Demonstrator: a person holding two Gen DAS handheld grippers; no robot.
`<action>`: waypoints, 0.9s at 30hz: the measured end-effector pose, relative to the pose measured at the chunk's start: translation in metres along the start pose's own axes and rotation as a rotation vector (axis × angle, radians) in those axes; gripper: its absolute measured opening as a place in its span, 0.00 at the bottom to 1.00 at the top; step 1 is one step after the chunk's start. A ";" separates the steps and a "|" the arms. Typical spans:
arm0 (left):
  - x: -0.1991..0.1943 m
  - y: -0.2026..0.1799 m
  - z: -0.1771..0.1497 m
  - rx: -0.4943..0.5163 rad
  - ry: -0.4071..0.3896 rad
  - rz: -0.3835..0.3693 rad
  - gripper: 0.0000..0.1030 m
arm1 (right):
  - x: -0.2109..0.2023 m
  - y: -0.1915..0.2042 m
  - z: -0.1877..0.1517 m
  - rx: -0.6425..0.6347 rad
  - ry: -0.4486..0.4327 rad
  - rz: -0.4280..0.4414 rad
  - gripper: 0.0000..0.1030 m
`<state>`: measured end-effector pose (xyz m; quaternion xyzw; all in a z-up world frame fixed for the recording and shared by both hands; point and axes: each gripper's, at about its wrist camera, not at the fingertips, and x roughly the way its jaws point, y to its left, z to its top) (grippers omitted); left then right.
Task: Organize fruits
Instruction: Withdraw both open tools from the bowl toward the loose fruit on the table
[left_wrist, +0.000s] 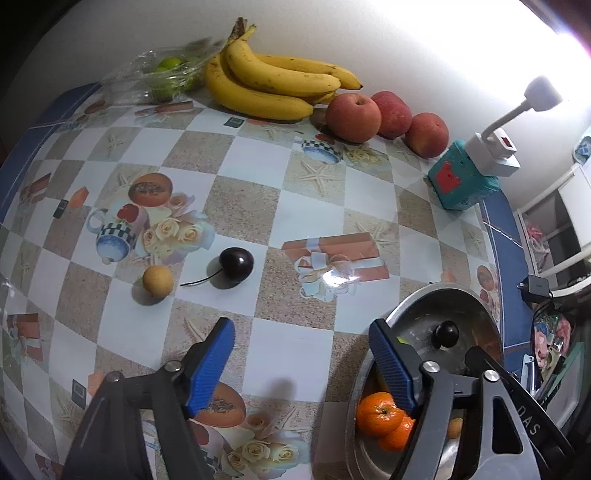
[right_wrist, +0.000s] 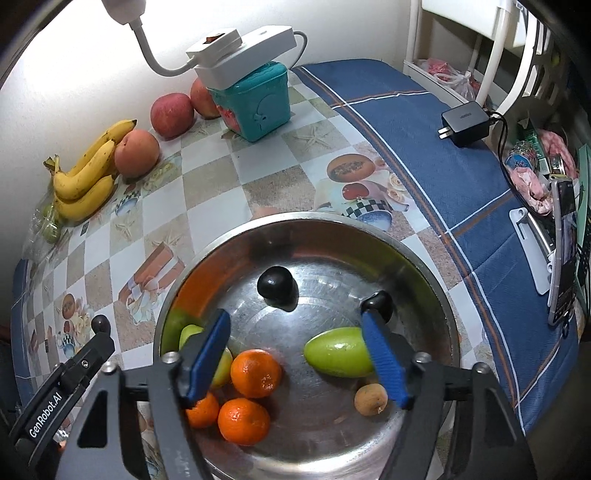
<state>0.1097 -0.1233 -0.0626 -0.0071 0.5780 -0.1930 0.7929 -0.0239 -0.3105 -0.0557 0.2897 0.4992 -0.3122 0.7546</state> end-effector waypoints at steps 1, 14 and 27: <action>0.000 0.001 0.000 -0.004 -0.001 0.006 0.84 | 0.000 0.001 0.000 -0.003 -0.003 -0.001 0.73; -0.005 0.007 0.004 0.007 -0.048 0.058 1.00 | -0.002 0.014 -0.002 -0.065 -0.034 0.008 0.92; -0.031 0.017 0.024 0.085 -0.199 0.073 1.00 | -0.004 0.036 -0.007 -0.140 -0.042 0.064 0.92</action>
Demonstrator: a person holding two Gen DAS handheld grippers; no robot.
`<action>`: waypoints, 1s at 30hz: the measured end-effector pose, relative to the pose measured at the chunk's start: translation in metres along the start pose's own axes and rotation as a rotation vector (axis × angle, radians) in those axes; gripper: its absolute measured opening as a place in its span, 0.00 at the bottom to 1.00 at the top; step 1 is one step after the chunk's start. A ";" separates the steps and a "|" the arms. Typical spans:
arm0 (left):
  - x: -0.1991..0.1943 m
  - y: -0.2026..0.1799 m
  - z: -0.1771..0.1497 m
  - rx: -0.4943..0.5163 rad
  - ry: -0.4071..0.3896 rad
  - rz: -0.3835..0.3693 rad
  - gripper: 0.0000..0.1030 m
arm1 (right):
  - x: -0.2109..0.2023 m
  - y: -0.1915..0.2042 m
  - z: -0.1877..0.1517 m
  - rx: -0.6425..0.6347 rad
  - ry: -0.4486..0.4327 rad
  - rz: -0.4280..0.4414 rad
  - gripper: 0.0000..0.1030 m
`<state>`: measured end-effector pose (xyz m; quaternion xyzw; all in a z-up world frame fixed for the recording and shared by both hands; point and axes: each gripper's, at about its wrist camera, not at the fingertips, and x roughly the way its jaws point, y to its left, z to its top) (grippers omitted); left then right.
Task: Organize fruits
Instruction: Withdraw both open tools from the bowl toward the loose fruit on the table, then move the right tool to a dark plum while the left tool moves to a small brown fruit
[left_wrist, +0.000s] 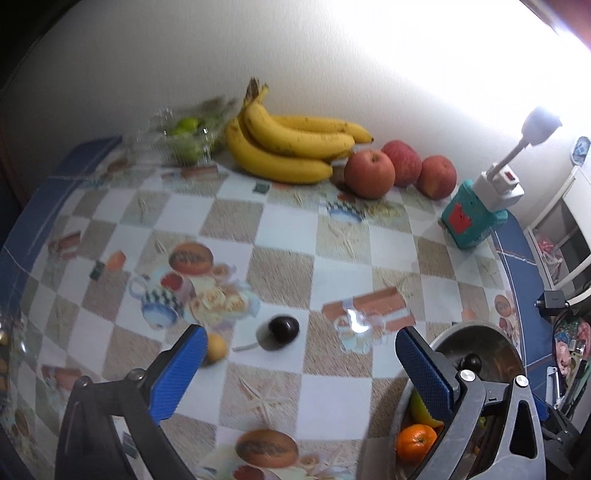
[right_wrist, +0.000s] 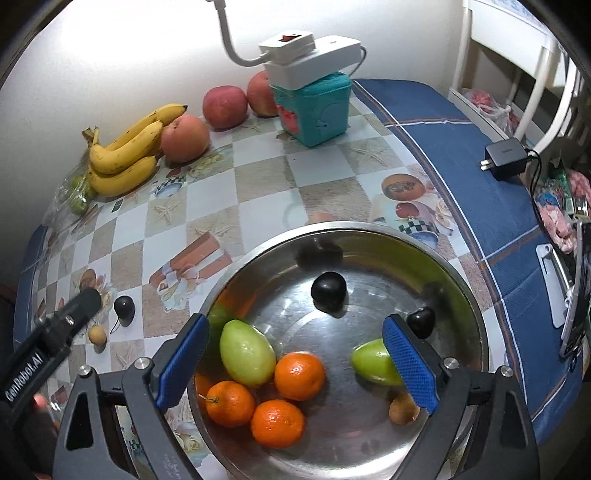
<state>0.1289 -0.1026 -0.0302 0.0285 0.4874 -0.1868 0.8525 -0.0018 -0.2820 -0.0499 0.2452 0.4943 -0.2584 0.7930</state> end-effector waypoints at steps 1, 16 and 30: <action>-0.002 0.002 0.002 -0.001 -0.010 -0.011 1.00 | 0.000 0.001 0.000 -0.002 0.001 0.000 0.92; -0.001 0.065 0.017 -0.088 -0.083 -0.014 1.00 | 0.011 0.033 -0.004 -0.081 -0.004 -0.001 0.92; 0.003 0.124 0.025 -0.104 0.014 0.081 1.00 | 0.011 0.085 -0.004 -0.180 -0.027 0.014 0.92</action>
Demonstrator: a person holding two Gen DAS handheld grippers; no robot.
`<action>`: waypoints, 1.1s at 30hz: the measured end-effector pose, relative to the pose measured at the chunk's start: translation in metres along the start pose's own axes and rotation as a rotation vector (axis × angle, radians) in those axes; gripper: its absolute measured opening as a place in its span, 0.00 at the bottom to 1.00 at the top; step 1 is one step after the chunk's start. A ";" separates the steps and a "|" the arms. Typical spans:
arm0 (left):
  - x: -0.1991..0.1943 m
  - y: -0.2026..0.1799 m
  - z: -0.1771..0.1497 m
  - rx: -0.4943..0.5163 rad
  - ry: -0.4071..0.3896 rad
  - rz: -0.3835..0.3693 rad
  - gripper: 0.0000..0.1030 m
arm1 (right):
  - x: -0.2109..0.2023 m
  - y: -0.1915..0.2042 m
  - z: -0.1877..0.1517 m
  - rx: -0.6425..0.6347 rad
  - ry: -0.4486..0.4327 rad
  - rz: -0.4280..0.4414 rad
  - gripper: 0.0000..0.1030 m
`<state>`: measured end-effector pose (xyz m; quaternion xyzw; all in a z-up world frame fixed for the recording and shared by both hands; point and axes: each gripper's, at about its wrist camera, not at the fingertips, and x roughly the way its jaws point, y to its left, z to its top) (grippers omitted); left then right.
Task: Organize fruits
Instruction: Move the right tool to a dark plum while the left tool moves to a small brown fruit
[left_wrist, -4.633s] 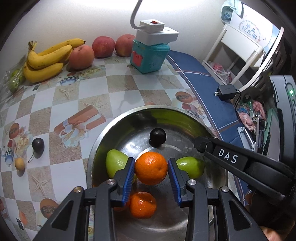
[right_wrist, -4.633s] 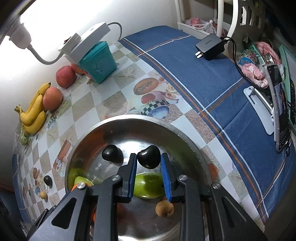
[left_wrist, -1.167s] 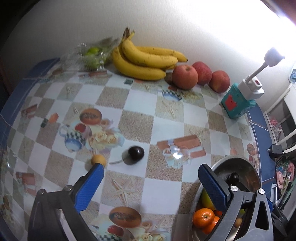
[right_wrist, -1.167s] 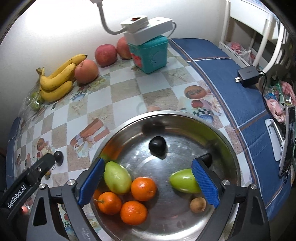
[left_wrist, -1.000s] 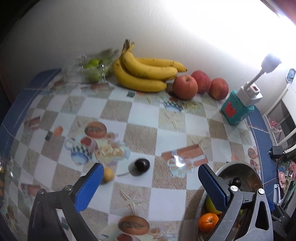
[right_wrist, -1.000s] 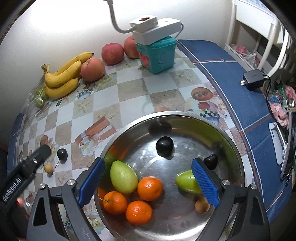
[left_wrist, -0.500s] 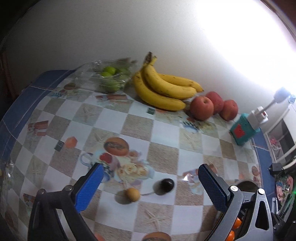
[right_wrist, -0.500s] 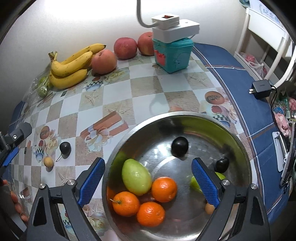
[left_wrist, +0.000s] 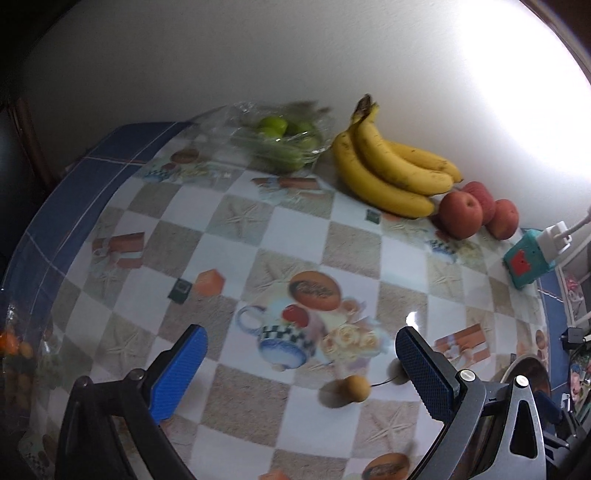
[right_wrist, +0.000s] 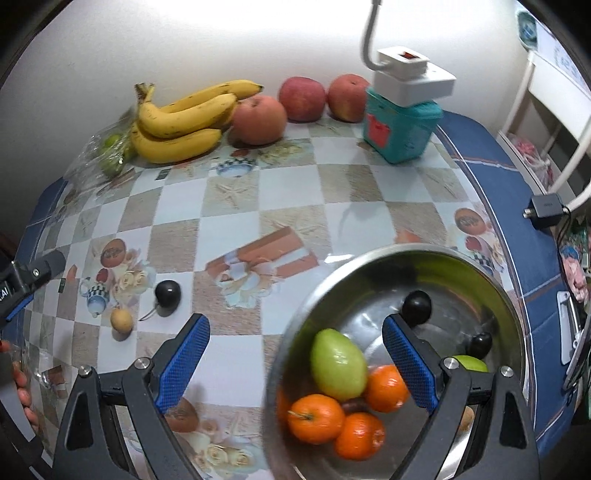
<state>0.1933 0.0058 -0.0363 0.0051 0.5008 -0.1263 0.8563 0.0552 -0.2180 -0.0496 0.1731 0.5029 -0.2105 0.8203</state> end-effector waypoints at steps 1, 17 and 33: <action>0.000 0.002 0.000 -0.001 -0.001 0.006 1.00 | 0.000 0.003 0.001 -0.005 -0.002 0.003 0.92; 0.024 0.015 -0.006 -0.047 0.073 0.007 1.00 | 0.028 0.054 0.003 -0.053 0.072 0.107 0.92; 0.038 0.025 -0.008 -0.137 0.106 -0.009 1.00 | 0.058 0.073 0.010 -0.009 0.115 0.187 0.79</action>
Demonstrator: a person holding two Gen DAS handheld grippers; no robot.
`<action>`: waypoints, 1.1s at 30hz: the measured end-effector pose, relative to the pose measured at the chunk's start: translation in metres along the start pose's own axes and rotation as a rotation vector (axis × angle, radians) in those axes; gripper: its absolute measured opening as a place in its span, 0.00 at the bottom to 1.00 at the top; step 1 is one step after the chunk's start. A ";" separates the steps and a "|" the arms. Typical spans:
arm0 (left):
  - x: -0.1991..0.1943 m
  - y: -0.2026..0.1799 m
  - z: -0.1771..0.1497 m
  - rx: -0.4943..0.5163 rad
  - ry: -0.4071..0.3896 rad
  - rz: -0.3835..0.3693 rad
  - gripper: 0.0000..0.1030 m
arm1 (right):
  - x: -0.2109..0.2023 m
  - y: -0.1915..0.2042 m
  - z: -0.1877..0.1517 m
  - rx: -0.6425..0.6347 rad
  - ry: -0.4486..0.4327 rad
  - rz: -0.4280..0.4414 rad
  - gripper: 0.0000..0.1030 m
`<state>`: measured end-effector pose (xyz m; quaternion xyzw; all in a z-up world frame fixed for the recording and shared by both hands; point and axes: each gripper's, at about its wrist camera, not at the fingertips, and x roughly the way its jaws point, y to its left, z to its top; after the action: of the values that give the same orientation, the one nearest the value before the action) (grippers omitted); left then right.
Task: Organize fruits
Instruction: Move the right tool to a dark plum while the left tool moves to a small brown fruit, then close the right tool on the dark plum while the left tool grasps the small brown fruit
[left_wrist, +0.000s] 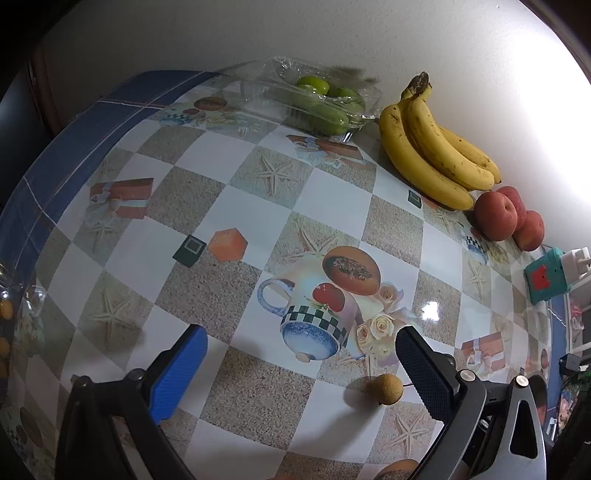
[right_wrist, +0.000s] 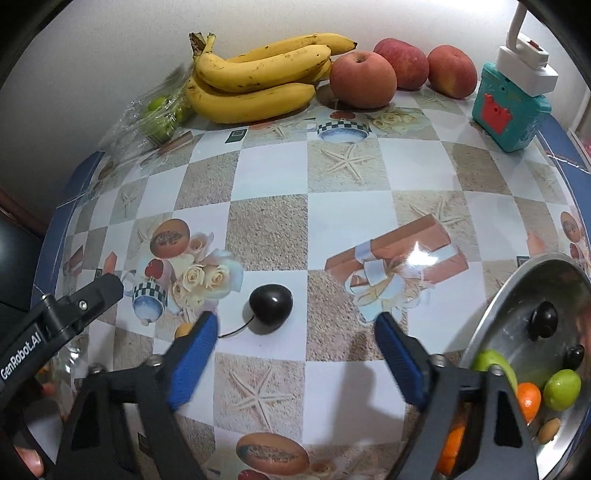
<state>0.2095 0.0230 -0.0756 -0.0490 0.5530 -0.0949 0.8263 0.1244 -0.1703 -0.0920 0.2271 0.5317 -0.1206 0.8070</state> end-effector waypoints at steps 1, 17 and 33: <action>0.001 0.000 0.000 0.001 0.002 -0.001 1.00 | 0.001 0.000 0.000 0.002 0.001 0.004 0.79; 0.008 -0.002 -0.002 -0.021 0.040 -0.070 1.00 | 0.009 0.012 0.001 -0.021 -0.007 0.032 0.48; 0.013 -0.009 -0.008 -0.034 0.111 -0.170 0.91 | 0.008 0.012 -0.002 -0.044 -0.027 0.027 0.21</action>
<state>0.2059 0.0119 -0.0885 -0.1047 0.5932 -0.1577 0.7825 0.1314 -0.1587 -0.0966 0.2148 0.5199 -0.1009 0.8206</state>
